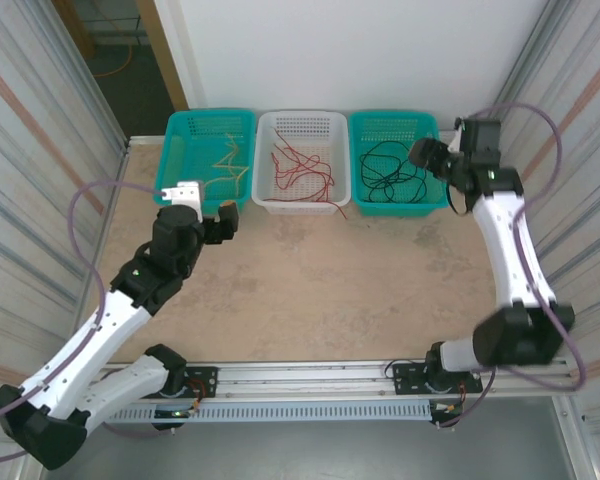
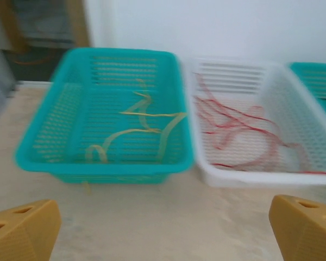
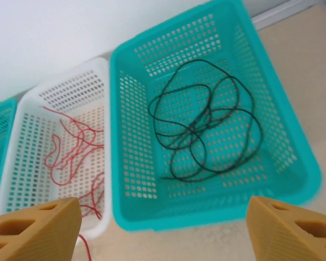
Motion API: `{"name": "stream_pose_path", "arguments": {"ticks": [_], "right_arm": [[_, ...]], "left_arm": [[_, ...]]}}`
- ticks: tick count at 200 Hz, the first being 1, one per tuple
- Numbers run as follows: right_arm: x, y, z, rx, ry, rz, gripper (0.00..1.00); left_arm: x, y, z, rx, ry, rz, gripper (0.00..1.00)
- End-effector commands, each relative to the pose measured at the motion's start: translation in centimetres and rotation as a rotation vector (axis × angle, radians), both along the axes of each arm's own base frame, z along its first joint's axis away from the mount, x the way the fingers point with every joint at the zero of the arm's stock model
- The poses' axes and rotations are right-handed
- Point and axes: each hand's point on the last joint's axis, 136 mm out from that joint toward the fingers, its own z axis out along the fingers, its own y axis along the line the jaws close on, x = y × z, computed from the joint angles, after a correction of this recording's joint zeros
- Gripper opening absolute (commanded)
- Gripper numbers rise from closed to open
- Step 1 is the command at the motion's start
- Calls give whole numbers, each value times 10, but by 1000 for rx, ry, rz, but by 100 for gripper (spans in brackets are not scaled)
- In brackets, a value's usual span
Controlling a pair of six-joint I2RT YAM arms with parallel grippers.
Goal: Untangle the cables
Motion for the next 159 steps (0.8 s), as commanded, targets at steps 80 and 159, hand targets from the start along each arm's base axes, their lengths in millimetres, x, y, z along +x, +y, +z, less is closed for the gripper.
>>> {"name": "stream_pose_path", "arguments": {"ticks": [80,159], "right_arm": [[-116,-111,-163,-341,39,-594,95],[-72,-67,-185,-442,-160,-275,99]], "left_arm": [[23,120,-136,266,119,452,99],[49,130,-152,146,-17,357,99]]}}
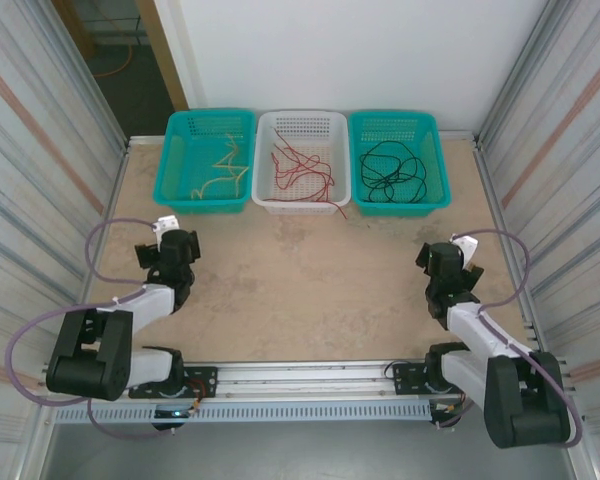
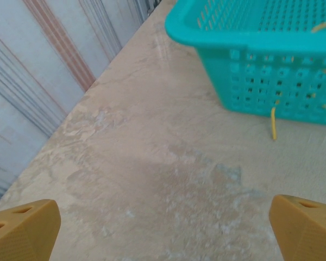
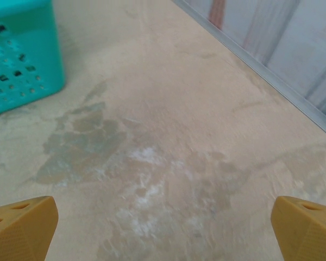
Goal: Untangle the cables
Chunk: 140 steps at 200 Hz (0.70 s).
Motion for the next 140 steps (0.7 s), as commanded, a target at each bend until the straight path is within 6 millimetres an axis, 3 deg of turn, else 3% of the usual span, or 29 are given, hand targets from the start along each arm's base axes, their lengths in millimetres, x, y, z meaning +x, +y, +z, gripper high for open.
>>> {"name": "stream_pose_path", "arguments": {"ticks": [1,20,33,47,57,68,77,86,98,140], "right_arm": [[35,14,30,-44,-138,136,99],[54,26,32,-46,-184,223,99],[67,30,31,-42,-196,261,99],[79,33,29,-56,-191,306,99],[84,34,16,-39,-192,332,99],[89,37,4,-41,-204,362,99],[93,39,4,-44,-209,374,99],[94,41,-3,-6,-125,389,99],[105,39,-5,9,-121,392,99],[103,39,-6,38,-109,408,99]], "left_arm": [[17,-8,20,-37,-149,-77,99],[25,-7,19,-33,-209,-95,99],[33,-24,9,-56,-121,-198,99],[41,-43,6,-38,-135,-320,99],[42,-53,-8,-48,-94,-380,99],[51,-46,0,-20,-148,-339,99],[49,-45,-10,-80,-63,-339,99],[53,-37,-11,-89,-82,-321,99],[52,-38,-11,-105,-69,-324,99],[52,-39,-11,-97,-74,-328,99]]}}
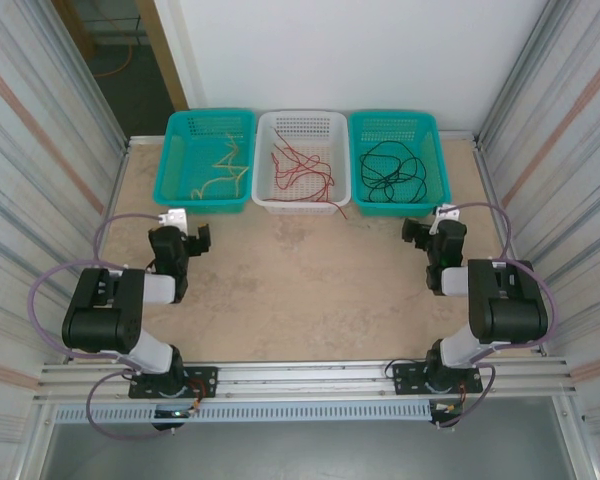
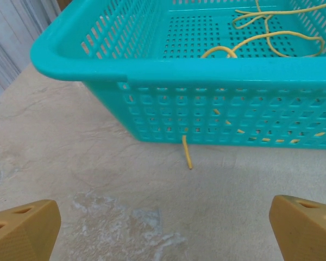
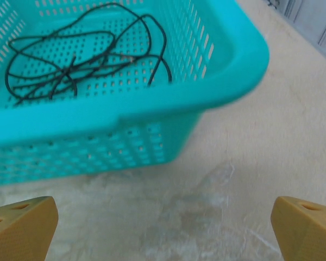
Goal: Untangle the cables
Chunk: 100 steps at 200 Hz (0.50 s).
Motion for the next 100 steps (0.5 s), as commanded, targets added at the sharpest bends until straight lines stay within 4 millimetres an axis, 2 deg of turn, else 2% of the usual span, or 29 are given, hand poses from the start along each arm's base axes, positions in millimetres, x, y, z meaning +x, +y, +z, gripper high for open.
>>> {"name": "stream_pose_path", "arguments": {"ticks": [1,100], "right_arm": [[1,7,1,-4,2,42,99],[2,7,1,-5,7,40,99]], "left_arm": [[6,-4,12,-10,-35,-22,99],[6,-6,11,-1,-24,-22,99]]}}
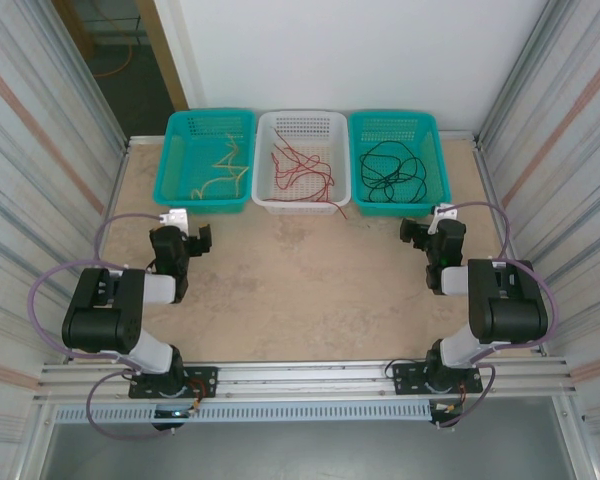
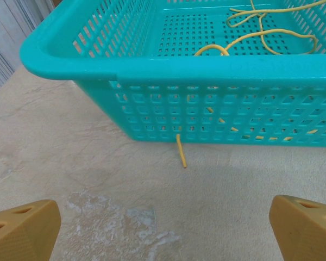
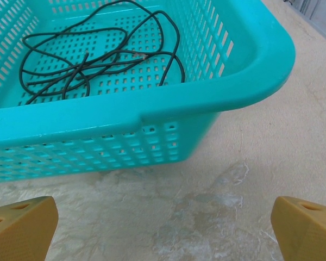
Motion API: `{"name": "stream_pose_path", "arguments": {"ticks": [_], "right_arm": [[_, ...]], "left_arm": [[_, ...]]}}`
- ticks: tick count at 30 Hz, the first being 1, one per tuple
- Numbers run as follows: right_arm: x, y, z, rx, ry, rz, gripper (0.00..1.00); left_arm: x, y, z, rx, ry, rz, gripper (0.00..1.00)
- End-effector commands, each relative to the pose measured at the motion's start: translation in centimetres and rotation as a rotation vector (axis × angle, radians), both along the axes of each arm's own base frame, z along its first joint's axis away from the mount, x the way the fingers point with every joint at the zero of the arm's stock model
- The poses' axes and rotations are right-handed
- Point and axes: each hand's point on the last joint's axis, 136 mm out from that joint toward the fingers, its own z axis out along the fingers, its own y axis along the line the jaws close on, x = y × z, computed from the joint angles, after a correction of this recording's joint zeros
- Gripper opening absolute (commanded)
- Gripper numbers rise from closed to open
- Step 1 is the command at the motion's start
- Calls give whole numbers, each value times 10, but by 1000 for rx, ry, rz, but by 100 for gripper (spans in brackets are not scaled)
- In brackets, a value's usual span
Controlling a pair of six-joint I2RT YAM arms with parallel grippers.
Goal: Untangle the cables
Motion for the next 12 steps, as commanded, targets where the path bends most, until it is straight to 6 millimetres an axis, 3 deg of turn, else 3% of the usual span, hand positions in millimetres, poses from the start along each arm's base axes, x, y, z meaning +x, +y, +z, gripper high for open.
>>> {"name": "stream_pose_path", "arguments": {"ticks": [1,12], "right_arm": [[2,2,3,-16,-5,15,99],[2,4,3,-10,-1,31,99]], "left_arm": [[6,-4,11,1,-26,-15,99],[6,-5,11,2,-24,-17,99]]}}
